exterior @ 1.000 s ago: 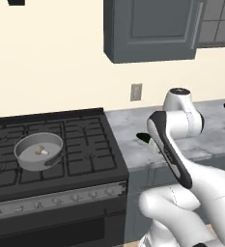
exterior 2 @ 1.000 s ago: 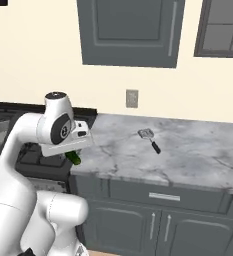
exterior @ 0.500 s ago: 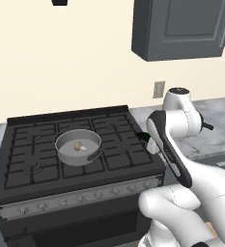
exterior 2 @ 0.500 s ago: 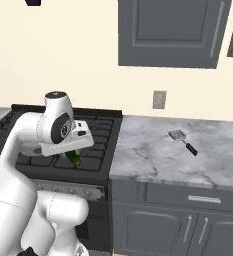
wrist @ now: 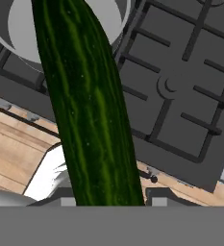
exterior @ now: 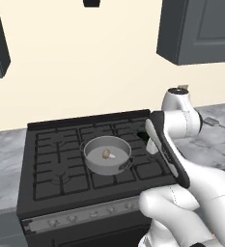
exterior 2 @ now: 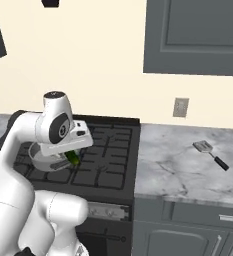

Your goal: Put the mushroom and cucumber in the pot. Retrieve the spatula and lightly stir the vegetables in the pot.

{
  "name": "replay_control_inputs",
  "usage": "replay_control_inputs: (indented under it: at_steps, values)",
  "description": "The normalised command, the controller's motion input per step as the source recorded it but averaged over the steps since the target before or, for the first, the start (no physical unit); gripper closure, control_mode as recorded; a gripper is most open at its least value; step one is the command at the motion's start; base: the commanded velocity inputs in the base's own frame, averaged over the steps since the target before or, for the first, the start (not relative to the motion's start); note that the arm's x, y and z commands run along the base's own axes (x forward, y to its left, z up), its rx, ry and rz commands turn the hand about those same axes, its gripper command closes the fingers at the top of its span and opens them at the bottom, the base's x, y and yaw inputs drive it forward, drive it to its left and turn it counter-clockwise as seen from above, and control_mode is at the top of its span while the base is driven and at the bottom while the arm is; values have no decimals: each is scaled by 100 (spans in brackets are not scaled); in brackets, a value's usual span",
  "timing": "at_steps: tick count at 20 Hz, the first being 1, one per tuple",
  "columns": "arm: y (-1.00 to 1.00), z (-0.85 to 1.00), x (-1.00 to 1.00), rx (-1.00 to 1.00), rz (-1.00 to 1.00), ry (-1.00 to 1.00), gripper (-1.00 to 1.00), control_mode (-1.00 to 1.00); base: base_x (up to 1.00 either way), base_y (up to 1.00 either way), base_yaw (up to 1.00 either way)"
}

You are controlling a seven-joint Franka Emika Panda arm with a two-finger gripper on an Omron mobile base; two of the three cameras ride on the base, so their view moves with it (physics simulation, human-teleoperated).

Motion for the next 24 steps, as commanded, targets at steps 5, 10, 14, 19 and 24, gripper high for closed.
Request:
replay_control_inputs:
  at_steps: [5,10,14,19,24]
  values:
    - [0,0,0,0,0,0,100,100,56,37,0]
    - [33,0,26,0,0,2,100,-100,14,18,0]
    - [63,0,87,0,1,0,100,-100,0,0,0]
    - [60,0,90,0,2,1,100,-100,0,0,0]
    - [57,-17,99,0,6,7,100,-100,0,0,0]
